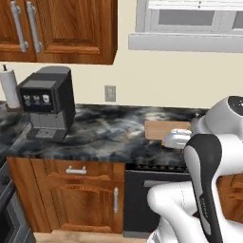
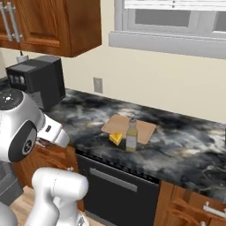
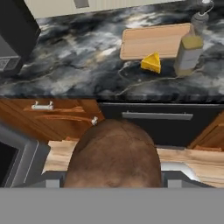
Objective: Retrieve the reheated potato from the microwave, then place the potato, cheese, and condiment on the cutting board.
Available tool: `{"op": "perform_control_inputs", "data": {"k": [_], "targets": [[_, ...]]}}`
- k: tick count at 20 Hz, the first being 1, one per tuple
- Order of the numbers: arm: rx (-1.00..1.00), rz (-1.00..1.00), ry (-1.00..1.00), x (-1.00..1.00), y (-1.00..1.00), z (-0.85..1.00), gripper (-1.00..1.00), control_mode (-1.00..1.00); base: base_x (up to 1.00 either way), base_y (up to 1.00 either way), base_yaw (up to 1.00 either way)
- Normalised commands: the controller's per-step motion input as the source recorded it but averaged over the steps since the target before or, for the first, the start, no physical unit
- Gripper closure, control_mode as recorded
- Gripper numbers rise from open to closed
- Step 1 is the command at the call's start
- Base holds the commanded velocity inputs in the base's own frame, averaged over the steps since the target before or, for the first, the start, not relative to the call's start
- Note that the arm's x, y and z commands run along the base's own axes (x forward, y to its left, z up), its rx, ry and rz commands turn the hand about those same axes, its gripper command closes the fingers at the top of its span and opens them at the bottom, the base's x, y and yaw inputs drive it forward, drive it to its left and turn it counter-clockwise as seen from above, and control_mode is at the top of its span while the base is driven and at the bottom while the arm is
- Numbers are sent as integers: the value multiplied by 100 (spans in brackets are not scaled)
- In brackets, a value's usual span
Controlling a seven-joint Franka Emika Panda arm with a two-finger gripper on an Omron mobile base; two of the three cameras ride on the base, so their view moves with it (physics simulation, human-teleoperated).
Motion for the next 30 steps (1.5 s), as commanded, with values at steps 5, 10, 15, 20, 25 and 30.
{"op": "perform_control_inputs", "data": {"k": [5, 10, 15, 20, 25, 30], "targets": [[0, 0, 0, 0, 0, 0, 100, 100, 76, -28, -26], [0, 0, 0, 0, 0, 0, 100, 100, 78, -12, -26], [0, 0, 0, 0, 0, 0, 100, 100, 65, -1, -28], [0, -20, 0, 60, -1, 0, 100, -100, 13, 0, -5], [0, -18, 6, 89, -4, -6, 100, -100, 0, 0, 0], [1, -6, 9, 91, -20, -31, 100, -100, 0, 0, 0]]}}
